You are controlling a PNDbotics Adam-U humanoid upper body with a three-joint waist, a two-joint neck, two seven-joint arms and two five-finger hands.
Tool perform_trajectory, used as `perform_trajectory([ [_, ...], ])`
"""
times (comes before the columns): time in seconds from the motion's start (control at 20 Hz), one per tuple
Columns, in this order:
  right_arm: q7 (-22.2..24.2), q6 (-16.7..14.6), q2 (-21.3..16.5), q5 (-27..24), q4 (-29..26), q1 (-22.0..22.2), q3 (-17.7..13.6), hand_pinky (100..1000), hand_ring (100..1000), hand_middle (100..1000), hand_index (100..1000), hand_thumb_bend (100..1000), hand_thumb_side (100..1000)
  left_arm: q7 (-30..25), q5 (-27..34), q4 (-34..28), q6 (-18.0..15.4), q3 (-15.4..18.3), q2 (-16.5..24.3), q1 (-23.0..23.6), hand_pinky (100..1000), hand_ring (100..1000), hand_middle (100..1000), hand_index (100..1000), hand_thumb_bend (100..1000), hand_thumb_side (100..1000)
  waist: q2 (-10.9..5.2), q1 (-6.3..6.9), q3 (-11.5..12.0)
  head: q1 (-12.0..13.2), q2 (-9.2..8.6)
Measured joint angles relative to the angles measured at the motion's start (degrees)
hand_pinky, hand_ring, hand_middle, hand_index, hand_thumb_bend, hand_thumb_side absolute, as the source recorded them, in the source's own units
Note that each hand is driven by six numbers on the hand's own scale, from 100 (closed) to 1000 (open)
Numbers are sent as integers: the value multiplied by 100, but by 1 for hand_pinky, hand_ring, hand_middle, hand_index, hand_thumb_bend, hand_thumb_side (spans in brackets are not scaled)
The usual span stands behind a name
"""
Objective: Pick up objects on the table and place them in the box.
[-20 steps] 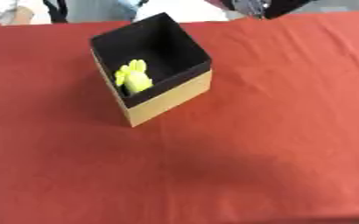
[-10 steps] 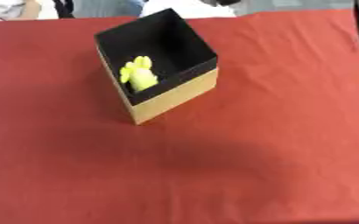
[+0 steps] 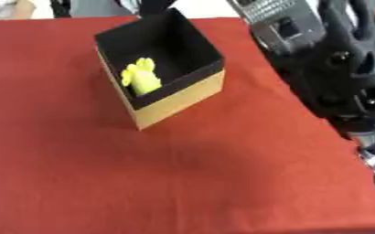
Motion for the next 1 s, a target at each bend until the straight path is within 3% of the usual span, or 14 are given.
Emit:
perform_trajectory([
  [0.15,-6,-36,160,227,413,12,15,381,420,367,540,100,100,-2,1,0,-1,0,-5,-5,542,805,679,819,100,286,1,5,1,-1,0],
  [0.45,-154,-396,418,332,1185,14,11,434,440,383,551,100,100,-3,1,0,-2,0,-7,-25,542,805,679,819,100,281,1,52,8,-1,0],
  [0.8,-110,-558,466,430,1547,19,7,464,460,399,558,100,100,-6,1,0,1,0,-8,-25,542,805,679,819,100,282,2,52,7,2,0],
  [1.0,123,-613,466,572,1633,20,6,570,537,466,590,125,273,-8,1,0,3,0,-8,-25,541,805,679,819,100,282,2,52,4,3,0],
])
